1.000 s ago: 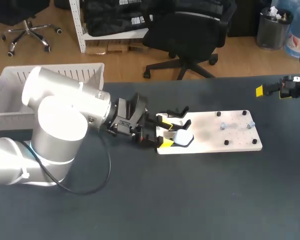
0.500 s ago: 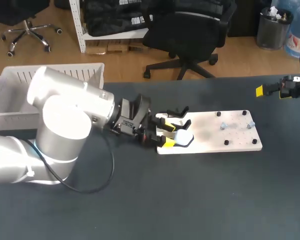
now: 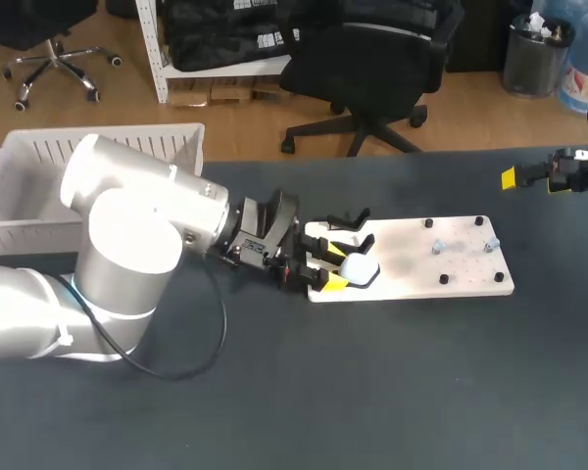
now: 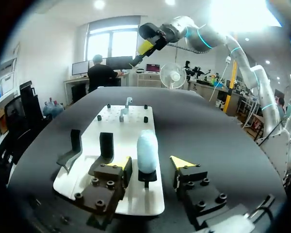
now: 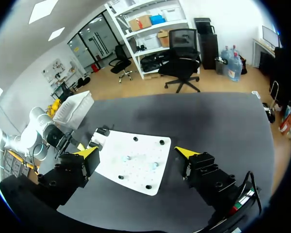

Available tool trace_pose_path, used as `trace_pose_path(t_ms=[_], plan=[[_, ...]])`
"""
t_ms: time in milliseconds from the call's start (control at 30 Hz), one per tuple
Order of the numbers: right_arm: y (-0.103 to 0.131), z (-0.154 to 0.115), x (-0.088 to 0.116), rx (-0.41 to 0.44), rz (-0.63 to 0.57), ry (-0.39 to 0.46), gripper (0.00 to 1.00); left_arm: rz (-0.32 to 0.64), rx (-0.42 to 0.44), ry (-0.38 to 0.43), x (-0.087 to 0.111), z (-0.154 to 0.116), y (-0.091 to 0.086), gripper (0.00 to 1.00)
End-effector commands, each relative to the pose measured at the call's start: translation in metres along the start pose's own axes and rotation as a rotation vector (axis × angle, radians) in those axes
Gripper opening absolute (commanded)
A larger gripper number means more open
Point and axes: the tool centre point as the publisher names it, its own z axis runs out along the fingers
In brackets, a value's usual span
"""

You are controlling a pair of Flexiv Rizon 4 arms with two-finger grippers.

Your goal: Pick up each earbud case from the left stands, insert the matching earbuds, close the lid, and place the case in the box.

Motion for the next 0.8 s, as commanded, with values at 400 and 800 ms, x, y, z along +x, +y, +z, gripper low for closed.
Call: trace_pose_path(t_ms=[400,800], plan=[[-0.0004,-0.0002,-0.0003,0.0,0.0,0.001,1.0,0.006,0.039,-0.002,-0.0001,0.0091,0.0051,0.48],[-0.0004,-0.0002,-0.0003,0.0,0.0,0.001,1.0,0.003,0.043,-0.013,-0.0014,0.0118,0.0053,0.46]])
